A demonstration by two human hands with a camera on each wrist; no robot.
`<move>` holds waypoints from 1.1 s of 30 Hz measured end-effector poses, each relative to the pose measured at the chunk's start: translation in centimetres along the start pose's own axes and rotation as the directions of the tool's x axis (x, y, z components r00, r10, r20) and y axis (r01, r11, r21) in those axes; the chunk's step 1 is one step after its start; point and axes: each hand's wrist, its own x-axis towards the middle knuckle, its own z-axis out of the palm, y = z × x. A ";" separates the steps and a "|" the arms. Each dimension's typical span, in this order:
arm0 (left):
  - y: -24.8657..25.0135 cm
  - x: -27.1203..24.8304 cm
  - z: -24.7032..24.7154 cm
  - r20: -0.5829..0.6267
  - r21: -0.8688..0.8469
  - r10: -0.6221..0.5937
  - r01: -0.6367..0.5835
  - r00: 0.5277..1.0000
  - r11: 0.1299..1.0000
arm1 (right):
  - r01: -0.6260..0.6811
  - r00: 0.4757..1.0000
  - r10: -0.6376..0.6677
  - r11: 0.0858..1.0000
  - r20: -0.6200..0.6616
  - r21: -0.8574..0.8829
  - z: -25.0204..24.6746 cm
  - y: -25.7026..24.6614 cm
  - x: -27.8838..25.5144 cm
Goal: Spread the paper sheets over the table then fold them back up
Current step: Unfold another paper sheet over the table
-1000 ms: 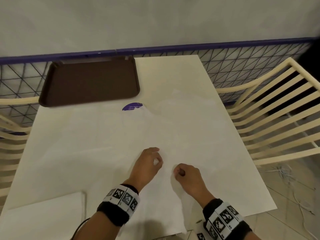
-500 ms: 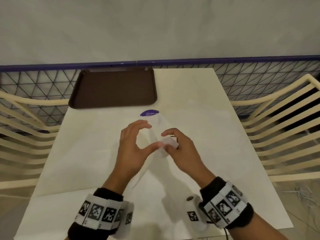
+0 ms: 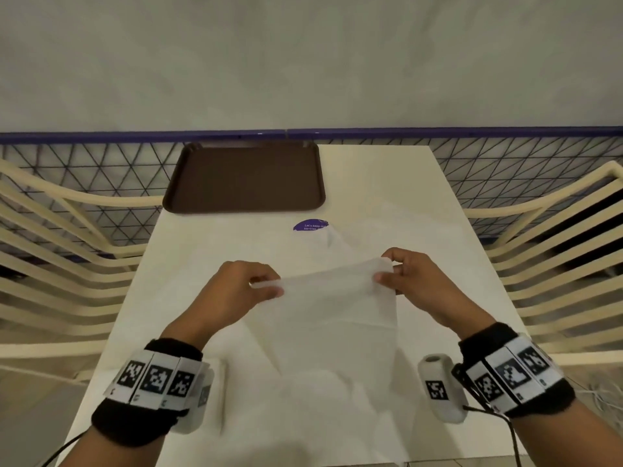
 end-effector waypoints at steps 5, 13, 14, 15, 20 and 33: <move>1.1 0.7 -0.6 -0.301 -0.154 -0.026 -0.022 0.953 0.988 | 0.023 0.975 -0.067 0.979 -0.213 -0.201 0.1 0.0 1.5; -0.3 -5.1 1.9 -0.453 -0.267 0.144 -0.288 0.880 0.920 | 0.308 0.863 -0.323 0.946 -0.389 -0.102 1.8 1.5 -3.6; -1.5 -5.7 2.8 -0.427 -0.250 0.154 -0.280 0.891 0.927 | 0.277 0.895 -0.291 0.957 -0.337 -0.088 2.2 2.8 -4.1; -2.6 -6.2 3.7 -0.391 -0.253 0.148 -0.261 0.908 0.932 | 0.241 0.926 -0.254 0.967 -0.280 -0.083 2.6 4.1 -4.4; -7.4 -7.8 8.5 -0.154 -0.271 -0.024 -0.019 0.988 0.962 | 0.053 0.994 -0.076 0.957 -0.072 -0.286 4.7 10.1 -5.1; -6.7 -3.0 7.1 -0.195 -0.304 -0.170 0.105 0.966 0.947 | -0.070 0.986 0.008 0.928 -0.169 -0.366 4.5 8.4 0.1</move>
